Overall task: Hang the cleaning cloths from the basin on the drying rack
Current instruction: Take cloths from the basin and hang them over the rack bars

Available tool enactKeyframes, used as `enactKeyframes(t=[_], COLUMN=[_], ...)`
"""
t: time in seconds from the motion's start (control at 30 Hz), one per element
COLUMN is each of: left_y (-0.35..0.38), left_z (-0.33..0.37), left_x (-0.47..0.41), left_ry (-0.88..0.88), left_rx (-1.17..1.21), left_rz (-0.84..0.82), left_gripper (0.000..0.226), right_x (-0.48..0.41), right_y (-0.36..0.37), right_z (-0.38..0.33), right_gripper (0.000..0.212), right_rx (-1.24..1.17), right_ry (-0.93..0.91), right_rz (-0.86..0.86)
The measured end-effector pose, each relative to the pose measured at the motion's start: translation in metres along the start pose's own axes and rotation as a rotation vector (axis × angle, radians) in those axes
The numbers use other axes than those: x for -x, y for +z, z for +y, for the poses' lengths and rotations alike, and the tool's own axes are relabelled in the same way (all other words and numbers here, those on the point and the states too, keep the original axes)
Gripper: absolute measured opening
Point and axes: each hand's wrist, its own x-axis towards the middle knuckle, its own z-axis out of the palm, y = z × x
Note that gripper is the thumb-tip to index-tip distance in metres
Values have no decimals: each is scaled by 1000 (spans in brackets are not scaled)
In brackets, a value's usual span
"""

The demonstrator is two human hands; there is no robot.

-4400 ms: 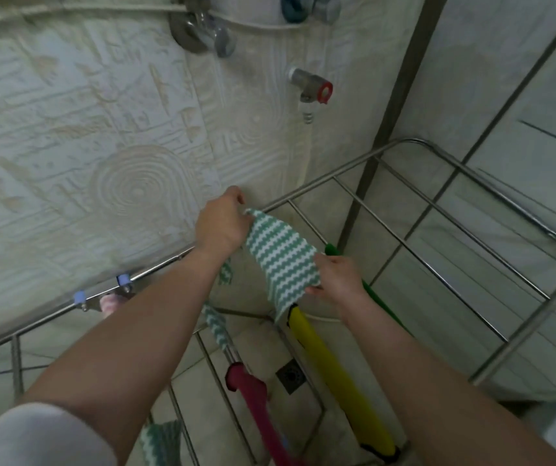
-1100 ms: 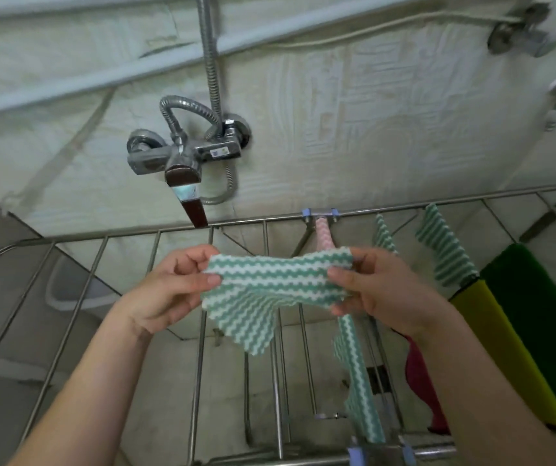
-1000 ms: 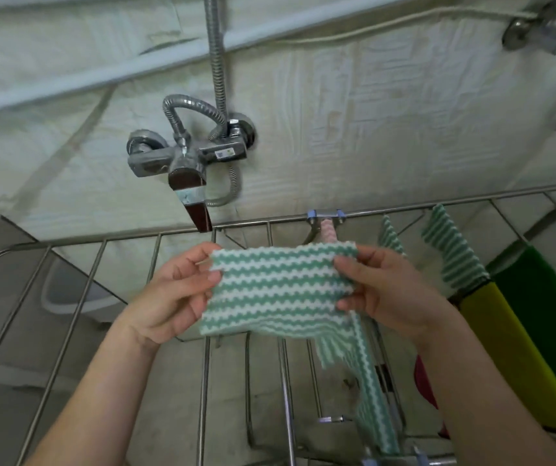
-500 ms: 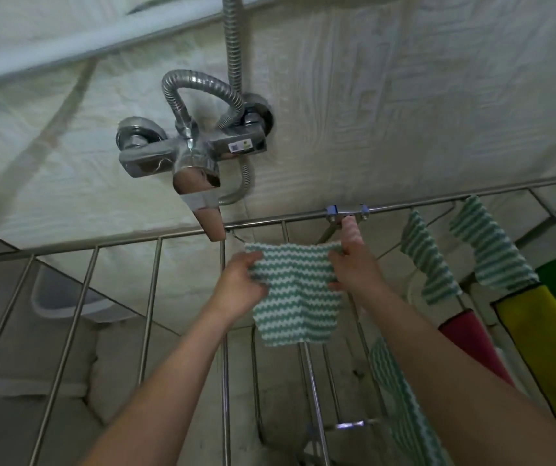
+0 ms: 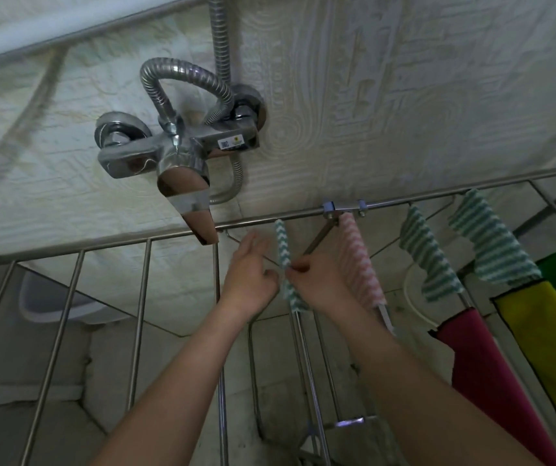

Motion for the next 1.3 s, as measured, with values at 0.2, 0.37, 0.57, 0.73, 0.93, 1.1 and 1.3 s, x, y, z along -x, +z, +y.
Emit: enactKeyframes(t=[0.2, 0.37, 0.57, 0.73, 0.93, 1.1, 1.3], left_y=[11, 17, 18, 18, 15, 15, 26], left_z=[0, 4, 6, 10, 17, 35, 104], left_x=[11, 11, 9, 4, 1, 16, 65], left_ry=[129, 89, 109, 90, 81, 185, 391], left_rx=[125, 76, 93, -7, -91, -181, -26], left_rz=[-154, -154, -169, -163, -197, -49, 43], left_gripper=[71, 80, 71, 82, 75, 56, 21], right_x=[9, 21, 46, 73, 89, 109, 174], right_y=[7, -9, -23, -51, -56, -76, -108], right_z=[6, -2, 0, 27, 55, 58, 61], right_gripper=[24, 23, 27, 44, 56, 52, 38], right_rx=[28, 182, 254, 594, 547, 343, 126], right_ry=[-129, -127, -105, 10, 52, -40, 46], right_rz=[92, -70, -108, 196, 92, 209, 388])
